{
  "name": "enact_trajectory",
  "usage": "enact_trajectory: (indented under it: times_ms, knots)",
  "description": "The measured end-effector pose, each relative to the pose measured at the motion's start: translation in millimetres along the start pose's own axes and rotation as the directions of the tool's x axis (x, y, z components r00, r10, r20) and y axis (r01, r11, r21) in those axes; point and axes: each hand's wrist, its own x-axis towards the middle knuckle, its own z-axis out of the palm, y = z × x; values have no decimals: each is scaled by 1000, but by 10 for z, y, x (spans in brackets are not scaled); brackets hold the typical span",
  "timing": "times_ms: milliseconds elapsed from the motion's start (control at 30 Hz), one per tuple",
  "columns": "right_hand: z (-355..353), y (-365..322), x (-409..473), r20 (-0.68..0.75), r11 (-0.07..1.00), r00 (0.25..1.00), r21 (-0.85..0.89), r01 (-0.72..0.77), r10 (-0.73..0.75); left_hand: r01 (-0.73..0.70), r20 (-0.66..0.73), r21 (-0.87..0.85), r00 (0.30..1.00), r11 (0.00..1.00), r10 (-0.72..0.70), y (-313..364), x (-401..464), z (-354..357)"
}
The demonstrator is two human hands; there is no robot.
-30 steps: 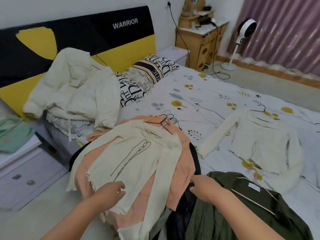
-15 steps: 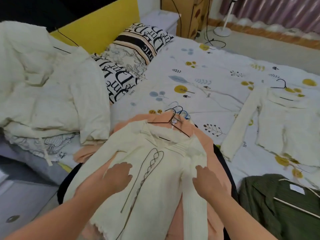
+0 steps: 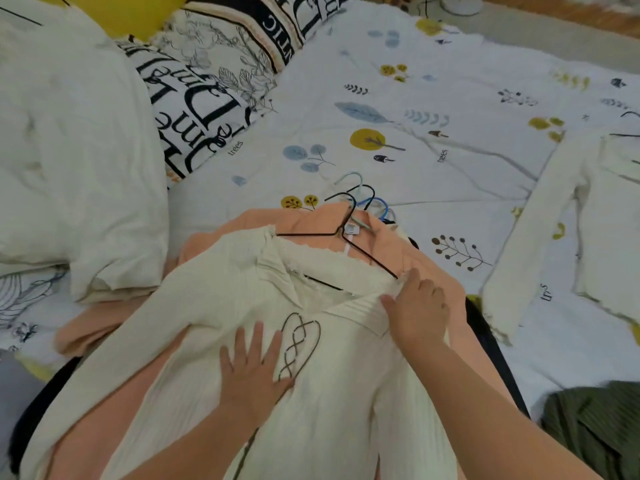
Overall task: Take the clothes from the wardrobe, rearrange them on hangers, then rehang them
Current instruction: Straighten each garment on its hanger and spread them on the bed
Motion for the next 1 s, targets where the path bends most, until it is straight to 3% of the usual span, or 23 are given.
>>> enact_trajectory:
  times_ms: [67, 167, 267, 467, 533, 600, 633, 700, 767, 867, 1000]
  knots:
    - [69, -46, 125, 0, 999, 999, -22, -38, 38, 5, 15, -1, 1000, 1000, -5, 7, 74, 43]
    - [135, -71, 221, 41, 988, 996, 134, -79, 74, 8, 38, -2, 999, 1000, -7, 2, 140, 64]
    - [181, -90, 160, 104, 981, 995, 193, -14, -7, 10, 67, 5, 998, 1000, -11, -6, 161, 65]
    - [10, -42, -293, -82, 943, 993, 318, 103, -80, -24, 199, -16, 980, 1000, 26, -53, 145, -125]
    - [-99, -14, -498, -125, 930, 987, 338, 141, -104, -28, 185, -77, 982, 997, 42, -95, 63, -343]
    - [-243, 4, -690, -135, 916, 985, 373, 147, -103, 14, -64, -233, 998, 972, -29, -139, -92, -615]
    - [-323, 19, -770, -142, 908, 985, 393, 149, -100, 28, -256, -355, 959, 935, -125, -156, -184, -774]
    - [-500, 35, -911, -142, 890, 986, 434, 138, -83, 11, -507, -538, 795, 843, -333, -226, -373, -1148]
    - [-695, 18, -1060, -137, 875, 986, 462, 145, -91, -38, -594, -618, 678, 785, -434, -349, -534, -1531]
    - [-1041, -33, -1305, -159, 861, 984, 486, 151, -82, -99, -709, -515, 608, 851, -359, -589, -716, -2015]
    - [-1529, -67, -1634, -245, 836, 970, 532, 133, 1, -186, -815, -219, 575, 958, -75, -876, -1039, -2497]
